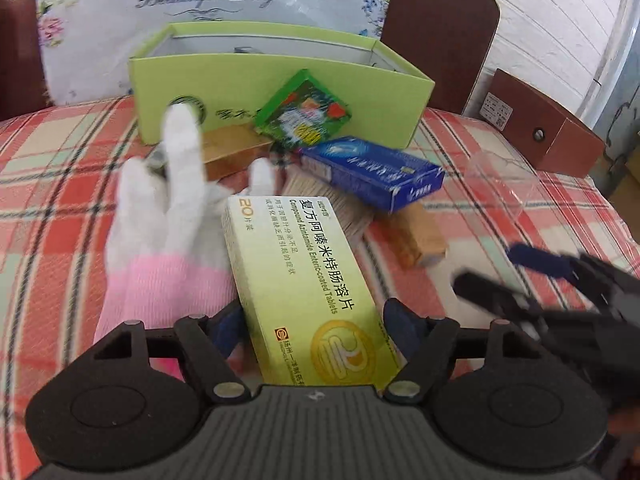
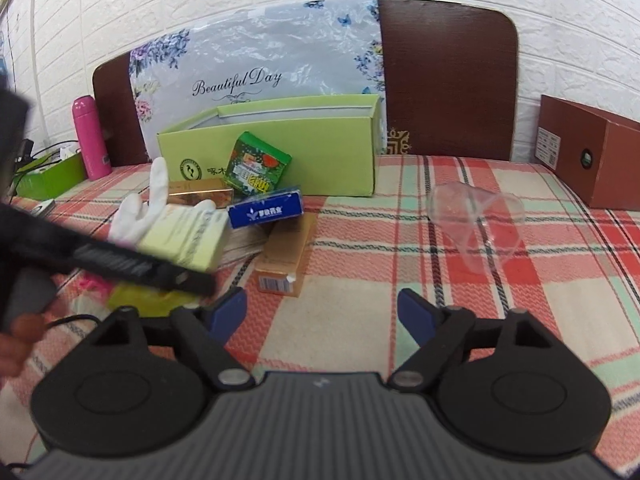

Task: Organize objects
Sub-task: 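Move left tool to yellow medicine box while right tool reaches gold box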

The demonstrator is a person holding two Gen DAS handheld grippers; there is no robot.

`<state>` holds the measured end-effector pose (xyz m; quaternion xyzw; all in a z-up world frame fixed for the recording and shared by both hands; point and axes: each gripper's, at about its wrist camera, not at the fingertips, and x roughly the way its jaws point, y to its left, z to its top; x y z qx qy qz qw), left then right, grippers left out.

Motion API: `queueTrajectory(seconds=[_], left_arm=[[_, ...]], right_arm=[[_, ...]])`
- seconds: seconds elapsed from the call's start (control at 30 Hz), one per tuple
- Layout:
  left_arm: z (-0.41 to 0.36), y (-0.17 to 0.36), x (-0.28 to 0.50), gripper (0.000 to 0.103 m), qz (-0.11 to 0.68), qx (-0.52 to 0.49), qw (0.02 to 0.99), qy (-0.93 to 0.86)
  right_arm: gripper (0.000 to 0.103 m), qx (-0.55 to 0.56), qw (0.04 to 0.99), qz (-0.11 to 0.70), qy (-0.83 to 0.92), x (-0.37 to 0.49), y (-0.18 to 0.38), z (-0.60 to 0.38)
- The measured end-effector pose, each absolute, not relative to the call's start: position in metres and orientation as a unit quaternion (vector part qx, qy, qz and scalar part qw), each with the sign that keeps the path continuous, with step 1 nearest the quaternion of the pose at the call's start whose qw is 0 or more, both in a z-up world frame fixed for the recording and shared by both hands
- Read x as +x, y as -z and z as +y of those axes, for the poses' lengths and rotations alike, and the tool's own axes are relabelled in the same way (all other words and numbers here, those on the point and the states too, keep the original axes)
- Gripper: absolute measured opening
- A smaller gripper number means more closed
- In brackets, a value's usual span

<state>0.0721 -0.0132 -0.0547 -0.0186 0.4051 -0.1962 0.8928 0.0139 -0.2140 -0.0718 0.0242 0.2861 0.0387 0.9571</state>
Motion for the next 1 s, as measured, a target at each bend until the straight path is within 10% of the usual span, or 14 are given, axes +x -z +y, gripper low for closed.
queueTrajectory(seconds=[0.13,0.27,0.47,1.0], left_arm=[[0.001,0.052,0.052,0.077,0.401,-0.033,0.895,0.193],[0.003,0.049,0.045,0.076,0.398,-0.036,0.895,0.196],[-0.01,0.053,0.043,0.066,0.409,-0.022,0.877,0.253],[-0.068,0.056,0.046,0.078,0.395,0.067,0.903,0.157]], right_arm=[[0.067,0.013,0.953,0.299,-0.054,0.046,0.078,-0.196],[0.031,0.012,0.946,0.319,-0.051,0.061,0.086,-0.194],[0.03,0.024,0.941,0.336,-0.042,0.01,0.082,-0.223],[0.037,0.029,0.942,0.329,-0.058,-0.033,0.073,-0.227]])
